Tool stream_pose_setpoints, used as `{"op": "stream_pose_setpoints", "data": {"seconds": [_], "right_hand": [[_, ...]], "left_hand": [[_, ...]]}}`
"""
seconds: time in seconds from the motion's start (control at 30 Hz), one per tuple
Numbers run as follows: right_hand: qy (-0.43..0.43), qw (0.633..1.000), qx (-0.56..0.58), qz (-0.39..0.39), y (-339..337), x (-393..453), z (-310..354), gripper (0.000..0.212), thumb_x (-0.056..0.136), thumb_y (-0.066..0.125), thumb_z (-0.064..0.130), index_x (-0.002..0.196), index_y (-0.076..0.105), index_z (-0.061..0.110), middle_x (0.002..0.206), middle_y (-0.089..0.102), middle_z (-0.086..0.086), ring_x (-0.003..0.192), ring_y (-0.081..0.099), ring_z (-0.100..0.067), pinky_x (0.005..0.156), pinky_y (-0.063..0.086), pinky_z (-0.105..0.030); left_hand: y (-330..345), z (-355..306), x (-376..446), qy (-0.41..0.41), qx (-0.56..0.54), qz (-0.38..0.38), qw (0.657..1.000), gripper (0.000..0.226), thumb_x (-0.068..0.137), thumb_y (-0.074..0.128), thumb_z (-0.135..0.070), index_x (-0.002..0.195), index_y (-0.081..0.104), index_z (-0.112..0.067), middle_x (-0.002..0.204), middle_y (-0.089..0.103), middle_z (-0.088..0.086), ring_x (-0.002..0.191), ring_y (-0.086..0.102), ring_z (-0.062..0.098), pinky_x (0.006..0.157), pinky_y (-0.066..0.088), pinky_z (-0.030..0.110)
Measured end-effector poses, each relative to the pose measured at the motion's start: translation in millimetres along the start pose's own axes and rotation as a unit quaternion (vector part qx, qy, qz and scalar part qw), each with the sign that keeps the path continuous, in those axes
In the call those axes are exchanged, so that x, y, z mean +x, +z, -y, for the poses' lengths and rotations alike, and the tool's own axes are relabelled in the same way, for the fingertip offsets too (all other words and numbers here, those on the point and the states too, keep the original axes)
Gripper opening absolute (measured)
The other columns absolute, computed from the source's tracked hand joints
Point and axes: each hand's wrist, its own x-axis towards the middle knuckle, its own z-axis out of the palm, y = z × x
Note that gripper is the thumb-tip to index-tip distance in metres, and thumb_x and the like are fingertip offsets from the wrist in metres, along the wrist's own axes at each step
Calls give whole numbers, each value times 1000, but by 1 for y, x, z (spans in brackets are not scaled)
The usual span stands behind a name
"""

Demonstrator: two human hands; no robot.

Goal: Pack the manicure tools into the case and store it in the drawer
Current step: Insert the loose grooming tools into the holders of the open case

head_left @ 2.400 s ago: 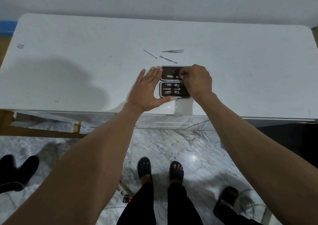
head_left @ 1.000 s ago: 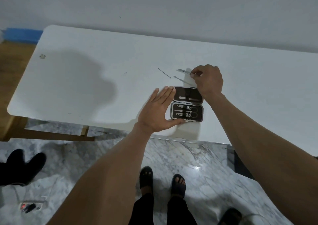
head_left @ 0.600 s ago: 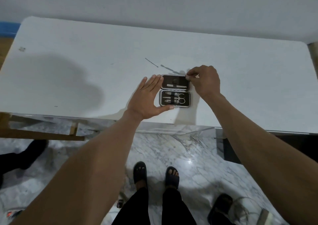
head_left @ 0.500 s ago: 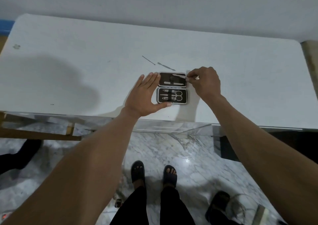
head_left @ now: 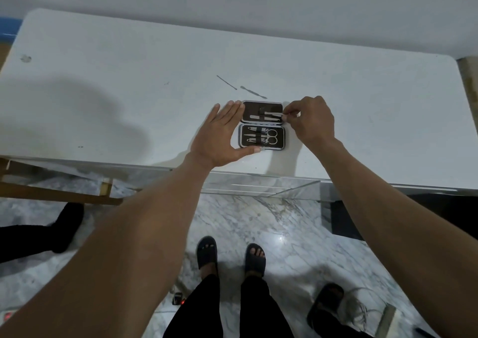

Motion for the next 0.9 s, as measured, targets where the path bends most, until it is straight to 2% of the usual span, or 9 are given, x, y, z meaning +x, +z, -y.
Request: {"op": "stream_pose_setpoints", "data": {"seconds": [0.33, 0.73, 0.9], "right_hand": [[-10, 999, 17, 30, 7, 8, 18, 14, 84, 69, 29, 96, 77, 27, 93, 72, -1, 106, 58, -25, 79, 52, -38], [-6, 998, 30, 49, 13, 17, 27, 12, 79, 75, 34, 89, 78, 29, 92, 72, 1, 102, 61, -20, 79, 52, -35], [-2, 998, 20, 65, 6, 25, 34, 13, 78, 73, 34, 90, 77, 31, 95, 73, 2, 107, 59, -19, 81, 52, -35]], "left_hand": [[1, 0, 0, 2, -2, -6, 1000, 119, 81, 41, -92, 162, 24, -7, 170, 26, 7, 160, 17, 19, 131, 13, 47], [2, 0, 0, 2, 0, -13, 1000, 118, 82, 44, -90, 162, 25, -6, 170, 27, 8, 159, 19, 19, 131, 13, 46], [2, 0, 0, 4, -3, -17, 1000, 117, 82, 43, -90, 162, 27, -5, 169, 29, 8, 159, 20, 20, 131, 14, 47]]}}
